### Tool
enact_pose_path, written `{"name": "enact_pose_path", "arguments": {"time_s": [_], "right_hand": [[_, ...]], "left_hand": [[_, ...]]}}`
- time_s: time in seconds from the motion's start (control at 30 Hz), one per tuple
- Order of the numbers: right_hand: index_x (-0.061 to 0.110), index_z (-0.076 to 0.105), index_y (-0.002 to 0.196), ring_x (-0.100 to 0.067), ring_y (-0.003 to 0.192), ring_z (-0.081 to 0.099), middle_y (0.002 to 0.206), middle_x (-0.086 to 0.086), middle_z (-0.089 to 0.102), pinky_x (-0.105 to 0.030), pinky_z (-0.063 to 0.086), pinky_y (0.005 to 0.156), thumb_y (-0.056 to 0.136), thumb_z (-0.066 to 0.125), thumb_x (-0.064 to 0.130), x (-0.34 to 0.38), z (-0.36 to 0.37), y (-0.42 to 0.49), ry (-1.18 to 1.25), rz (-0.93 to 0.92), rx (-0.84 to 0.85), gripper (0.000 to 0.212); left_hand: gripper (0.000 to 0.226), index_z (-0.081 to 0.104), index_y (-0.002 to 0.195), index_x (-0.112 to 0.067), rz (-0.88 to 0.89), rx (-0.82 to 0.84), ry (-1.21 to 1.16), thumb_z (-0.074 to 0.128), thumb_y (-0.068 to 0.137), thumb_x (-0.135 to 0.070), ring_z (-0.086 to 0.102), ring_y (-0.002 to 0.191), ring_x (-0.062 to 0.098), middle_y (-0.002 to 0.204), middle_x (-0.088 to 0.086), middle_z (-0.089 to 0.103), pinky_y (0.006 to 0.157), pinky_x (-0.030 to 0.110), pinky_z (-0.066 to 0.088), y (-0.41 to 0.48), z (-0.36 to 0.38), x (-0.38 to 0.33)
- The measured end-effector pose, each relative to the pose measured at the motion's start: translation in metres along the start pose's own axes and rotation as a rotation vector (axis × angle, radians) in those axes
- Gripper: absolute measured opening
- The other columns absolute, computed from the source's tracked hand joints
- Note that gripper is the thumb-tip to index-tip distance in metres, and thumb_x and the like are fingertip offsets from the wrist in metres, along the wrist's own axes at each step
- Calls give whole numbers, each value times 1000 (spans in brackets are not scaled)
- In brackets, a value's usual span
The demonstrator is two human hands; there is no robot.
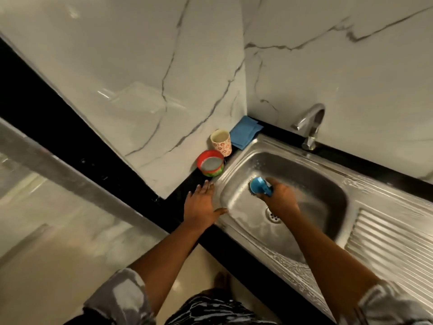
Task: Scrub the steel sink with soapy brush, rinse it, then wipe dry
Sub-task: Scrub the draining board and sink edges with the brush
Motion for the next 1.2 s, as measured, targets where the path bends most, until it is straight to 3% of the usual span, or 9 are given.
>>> {"name": "enact_pose_path", "arguments": {"time_s": [0.17,0.27,0.33,0.53,0.67,0.83,0.97,1.1,1.2], "right_hand": [[29,56,134,-28,96,69,107,-7,72,-37,56,80,85,81,25,70,43,42,-12,-123,-42,55],[30,57,135,-30,91,69,102,-8,73,-33,52,73,86,78,28,113,67,72,-101,-170,-70,54],[29,55,141,-34,99,69,111,-11,73,-36,52,78,88,74,28,134,83,92,-193,-177,-58,56],[32,55,143,-32,112,65,125,-10,68,-38,52,90,93,67,28,173,125,128,-318,-60,20,51],[30,55,143,-29,114,64,130,-7,66,-34,48,90,102,54,30,177,148,136,-374,-41,40,41],[26,63,132,-28,107,67,120,-5,70,-38,54,87,95,66,29,176,139,146,-492,31,84,37],[27,60,137,-29,110,66,124,-6,68,-33,46,84,100,57,32,178,148,148,-407,43,55,37],[27,60,140,-29,111,66,123,-7,69,-38,54,93,89,74,26,168,133,145,-355,70,52,53],[22,65,134,-25,95,68,109,-5,72,-33,54,76,87,78,29,145,112,133,-3,193,-86,50]], "left_hand": [[113,13,170,-24,81,14,53,63,85,-79,13,163,30,178,3,6,127,52,26,43,4,46],[112,18,168,-23,161,-21,65,66,83,-78,15,162,32,177,8,15,126,50,29,68,11,67],[109,22,167,-23,221,-35,66,67,83,-77,18,161,32,176,9,17,125,49,30,80,17,77],[121,-8,169,-28,319,-13,40,67,87,-74,11,163,33,178,8,-3,124,50,29,94,35,101],[122,-2,170,-26,312,-17,21,74,85,-69,11,163,34,178,9,-3,123,51,29,94,30,99],[119,1,170,-24,287,11,6,73,87,-68,7,163,37,178,12,-2,126,53,23,93,24,92],[123,1,170,-21,285,18,-9,76,84,-67,11,163,37,177,14,1,127,52,26,92,23,92],[118,7,170,-24,299,19,23,73,84,-71,12,163,35,178,11,6,124,51,28,92,13,89],[111,19,168,-31,282,0,16,74,81,-72,17,161,34,176,6,18,121,51,34,88,1,84]]}}
Point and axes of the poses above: each hand's wrist, its own y-axis towards the middle knuckle, its own z-axis out of the palm, x = y × z, the point moved 2 cm from there along y, towards the middle knuckle
